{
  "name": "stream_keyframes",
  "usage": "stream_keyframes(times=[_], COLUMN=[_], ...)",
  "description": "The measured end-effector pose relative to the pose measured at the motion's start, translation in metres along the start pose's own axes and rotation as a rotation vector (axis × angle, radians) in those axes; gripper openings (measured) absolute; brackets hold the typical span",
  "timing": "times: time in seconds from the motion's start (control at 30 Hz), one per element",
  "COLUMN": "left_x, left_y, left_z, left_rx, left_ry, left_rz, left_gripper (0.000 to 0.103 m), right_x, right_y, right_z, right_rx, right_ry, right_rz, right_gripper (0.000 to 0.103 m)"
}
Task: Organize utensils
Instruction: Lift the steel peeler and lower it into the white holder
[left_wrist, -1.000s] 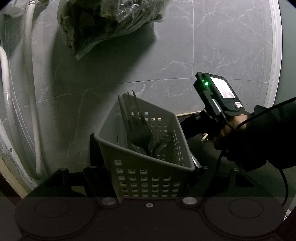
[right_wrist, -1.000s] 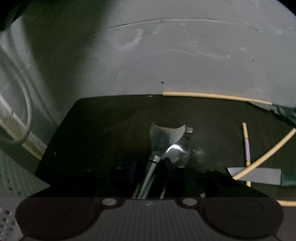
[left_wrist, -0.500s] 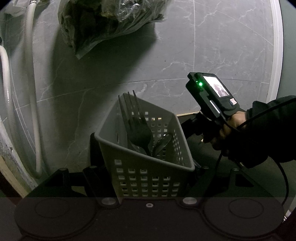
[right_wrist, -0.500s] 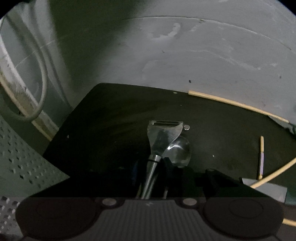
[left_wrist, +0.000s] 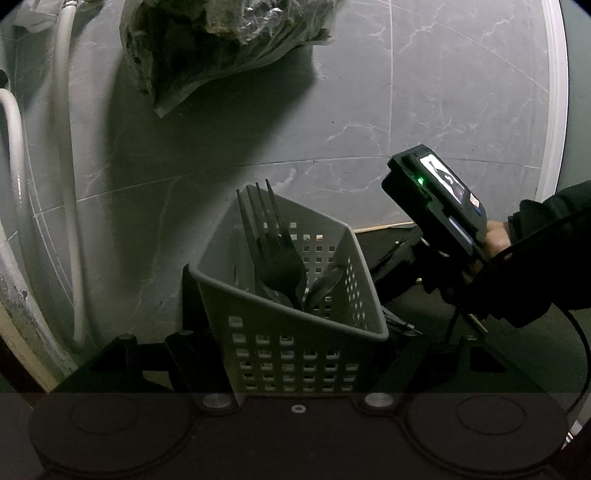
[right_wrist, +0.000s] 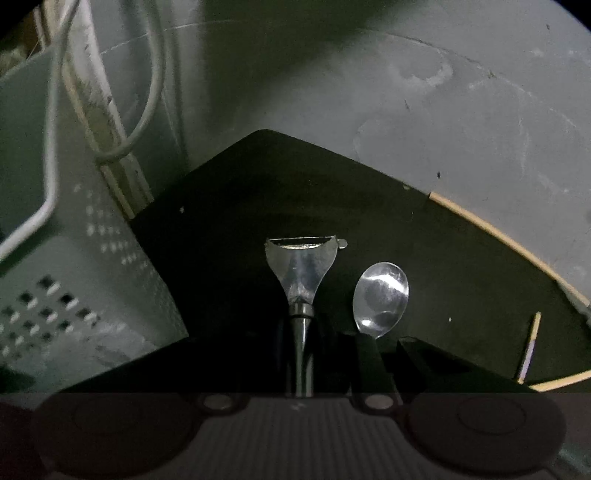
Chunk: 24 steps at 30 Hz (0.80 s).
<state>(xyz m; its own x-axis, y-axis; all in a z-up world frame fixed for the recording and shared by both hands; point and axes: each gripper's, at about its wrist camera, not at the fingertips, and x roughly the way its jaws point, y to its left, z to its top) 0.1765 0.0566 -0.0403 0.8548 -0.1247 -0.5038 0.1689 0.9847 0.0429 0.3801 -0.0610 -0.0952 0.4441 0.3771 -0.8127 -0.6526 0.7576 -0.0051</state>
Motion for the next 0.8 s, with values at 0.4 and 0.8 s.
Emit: stream_keyframes(times=[0.4, 0.8], left_x=[0.000, 0.000], left_y=[0.000, 0.000], left_z=[0.000, 0.000], left_rx=[-0.004, -0.004], left_ry=[-0.001, -0.001], left_rz=[0.004, 0.004], left_gripper=[0.077, 0.077], right_x=[0.004, -0.003], right_y=[0.004, -0.017], right_z=[0.005, -0.020], right_rx=[0.044, 0.243], right_ry=[-0.032, -0.112], right_rz=[-0.016, 0.083], right_gripper=[0.020, 0.019])
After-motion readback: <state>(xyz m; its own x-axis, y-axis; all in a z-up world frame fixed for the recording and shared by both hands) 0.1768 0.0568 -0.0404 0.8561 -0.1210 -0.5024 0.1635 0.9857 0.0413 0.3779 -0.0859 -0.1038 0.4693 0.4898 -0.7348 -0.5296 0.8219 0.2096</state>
